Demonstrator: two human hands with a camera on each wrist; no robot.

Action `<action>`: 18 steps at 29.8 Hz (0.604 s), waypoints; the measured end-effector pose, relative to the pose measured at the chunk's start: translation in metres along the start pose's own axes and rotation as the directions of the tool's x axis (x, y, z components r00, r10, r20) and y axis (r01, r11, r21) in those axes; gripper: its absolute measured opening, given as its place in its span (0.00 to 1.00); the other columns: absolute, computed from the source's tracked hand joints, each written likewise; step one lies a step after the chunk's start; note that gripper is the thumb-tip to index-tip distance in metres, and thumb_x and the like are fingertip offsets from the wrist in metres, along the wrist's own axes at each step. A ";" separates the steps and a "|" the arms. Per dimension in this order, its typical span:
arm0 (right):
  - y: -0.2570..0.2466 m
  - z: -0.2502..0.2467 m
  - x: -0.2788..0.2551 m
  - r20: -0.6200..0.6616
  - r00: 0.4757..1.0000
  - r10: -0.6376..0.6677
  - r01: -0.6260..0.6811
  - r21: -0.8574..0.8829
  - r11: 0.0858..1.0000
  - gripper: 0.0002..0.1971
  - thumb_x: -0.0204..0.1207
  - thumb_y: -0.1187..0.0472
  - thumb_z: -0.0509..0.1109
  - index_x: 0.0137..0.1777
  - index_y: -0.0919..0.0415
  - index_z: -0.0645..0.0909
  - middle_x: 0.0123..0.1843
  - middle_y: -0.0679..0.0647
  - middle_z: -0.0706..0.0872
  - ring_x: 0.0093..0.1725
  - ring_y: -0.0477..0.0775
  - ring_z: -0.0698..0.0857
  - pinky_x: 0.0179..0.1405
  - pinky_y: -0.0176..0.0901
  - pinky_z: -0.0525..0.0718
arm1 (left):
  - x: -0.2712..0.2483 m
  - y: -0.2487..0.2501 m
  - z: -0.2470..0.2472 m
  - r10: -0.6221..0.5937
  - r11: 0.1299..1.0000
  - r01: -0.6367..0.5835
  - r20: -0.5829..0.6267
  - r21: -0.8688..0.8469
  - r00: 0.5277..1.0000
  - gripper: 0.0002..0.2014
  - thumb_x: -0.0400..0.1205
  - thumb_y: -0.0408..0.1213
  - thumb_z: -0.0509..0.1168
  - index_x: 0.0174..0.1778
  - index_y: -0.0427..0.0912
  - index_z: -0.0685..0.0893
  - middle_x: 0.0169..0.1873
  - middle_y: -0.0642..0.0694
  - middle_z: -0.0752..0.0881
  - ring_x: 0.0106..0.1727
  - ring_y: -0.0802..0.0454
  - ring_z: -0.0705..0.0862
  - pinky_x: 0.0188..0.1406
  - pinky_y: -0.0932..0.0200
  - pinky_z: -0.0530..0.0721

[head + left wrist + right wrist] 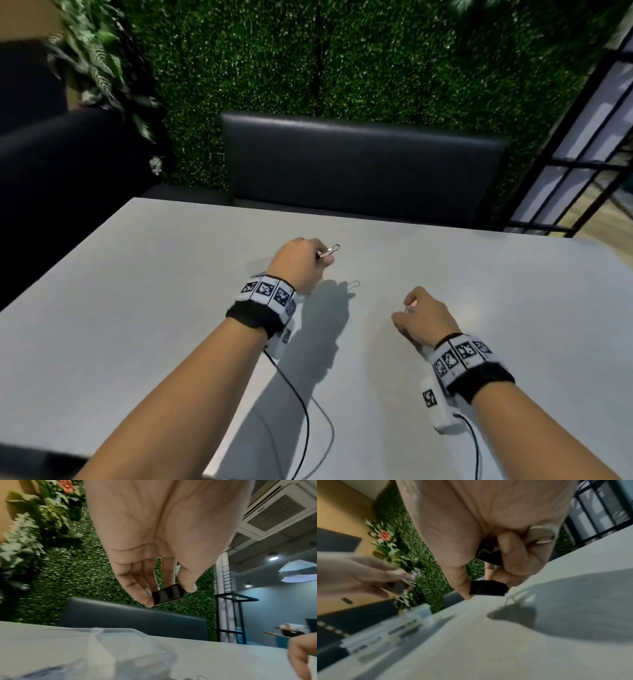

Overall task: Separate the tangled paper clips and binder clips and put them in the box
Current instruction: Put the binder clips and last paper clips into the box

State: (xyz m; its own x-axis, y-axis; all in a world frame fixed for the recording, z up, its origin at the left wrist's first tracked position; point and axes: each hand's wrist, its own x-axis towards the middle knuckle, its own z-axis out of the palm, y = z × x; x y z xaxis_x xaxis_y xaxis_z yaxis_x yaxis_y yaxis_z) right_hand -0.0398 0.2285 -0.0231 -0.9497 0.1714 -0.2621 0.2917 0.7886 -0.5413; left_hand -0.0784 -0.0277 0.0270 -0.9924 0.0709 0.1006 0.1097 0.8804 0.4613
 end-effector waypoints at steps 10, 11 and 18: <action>-0.152 0.032 0.022 0.039 0.932 -0.361 0.351 0.160 0.923 0.29 0.65 0.44 0.81 0.62 0.50 0.74 0.44 0.53 0.88 0.41 0.52 0.88 0.45 0.51 0.88 | 0.016 -0.053 -0.011 -0.187 0.968 0.186 0.006 -0.170 0.982 0.19 0.87 0.51 0.61 0.68 0.46 0.86 0.55 0.43 0.93 0.59 0.43 0.89 0.56 0.56 0.84; -0.163 0.038 0.025 0.061 0.922 -0.382 0.369 0.156 0.916 0.31 0.64 0.40 0.81 0.62 0.51 0.74 0.46 0.52 0.87 0.43 0.53 0.87 0.45 0.50 0.87 | 0.013 -0.060 -0.013 -0.192 0.962 0.182 -0.032 -0.201 0.981 0.17 0.88 0.48 0.60 0.68 0.46 0.86 0.56 0.43 0.92 0.59 0.43 0.89 0.56 0.58 0.82; -0.199 0.061 0.039 0.082 0.935 -0.345 0.325 0.192 0.926 0.31 0.73 0.31 0.66 0.65 0.55 0.78 0.60 0.52 0.84 0.59 0.57 0.85 0.61 0.54 0.83 | -0.012 -0.115 -0.024 -0.322 0.904 0.287 -0.061 -0.316 0.945 0.16 0.91 0.41 0.58 0.66 0.44 0.88 0.62 0.43 0.90 0.65 0.44 0.86 0.62 0.57 0.79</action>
